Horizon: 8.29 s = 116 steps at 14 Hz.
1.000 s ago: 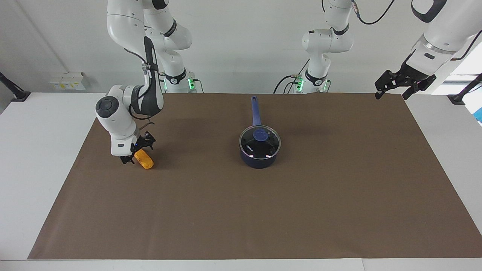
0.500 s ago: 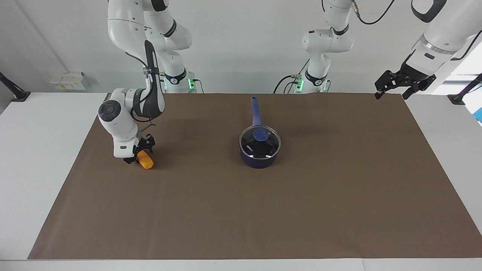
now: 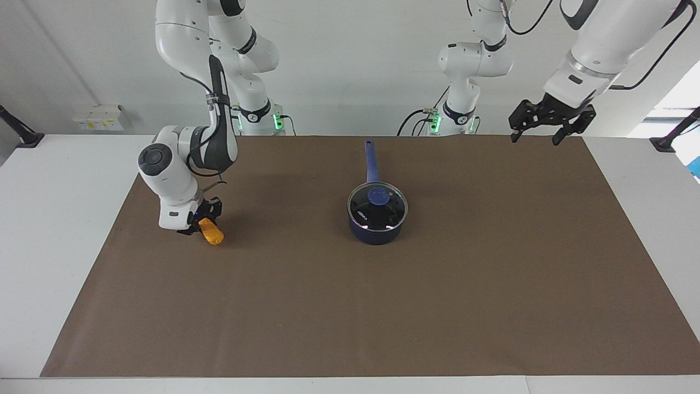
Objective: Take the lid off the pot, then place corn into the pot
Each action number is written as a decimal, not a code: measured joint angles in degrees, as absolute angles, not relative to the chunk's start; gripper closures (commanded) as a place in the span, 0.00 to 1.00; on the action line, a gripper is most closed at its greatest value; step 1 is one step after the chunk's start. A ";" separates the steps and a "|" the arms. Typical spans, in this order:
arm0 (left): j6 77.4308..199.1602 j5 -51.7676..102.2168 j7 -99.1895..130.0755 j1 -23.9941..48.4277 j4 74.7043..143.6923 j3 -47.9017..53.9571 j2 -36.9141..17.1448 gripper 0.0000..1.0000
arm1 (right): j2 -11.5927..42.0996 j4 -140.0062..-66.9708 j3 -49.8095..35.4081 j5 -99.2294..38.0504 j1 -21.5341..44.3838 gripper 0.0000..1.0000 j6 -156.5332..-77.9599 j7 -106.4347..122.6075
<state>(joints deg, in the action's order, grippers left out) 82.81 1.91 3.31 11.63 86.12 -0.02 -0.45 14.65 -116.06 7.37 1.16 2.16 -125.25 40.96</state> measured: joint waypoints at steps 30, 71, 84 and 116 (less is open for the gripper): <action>120.73 -4.54 38.83 39.76 104.16 0.22 -14.93 1.00 | -0.91 -98.82 6.71 1.37 6.66 1.00 -95.98 3.47; 145.68 -0.75 -7.74 0.25 147.44 -2.00 7.77 0.01 | 27.75 -90.86 -9.02 1.18 31.58 0.86 -115.96 -39.62; 120.62 3.22 -4.29 0.30 118.97 -1.41 2.66 0.00 | 28.40 -92.99 -8.65 -1.13 30.85 0.24 -124.66 -39.80; 88.04 1.12 -4.01 1.18 91.09 -0.32 1.45 0.00 | 4.79 -84.77 -7.71 1.07 2.86 0.00 -91.82 -26.38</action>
<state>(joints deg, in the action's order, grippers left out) 88.04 1.12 -4.01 1.18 91.09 -0.32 1.45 4.79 -84.77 -7.71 1.07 2.86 -91.82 -26.38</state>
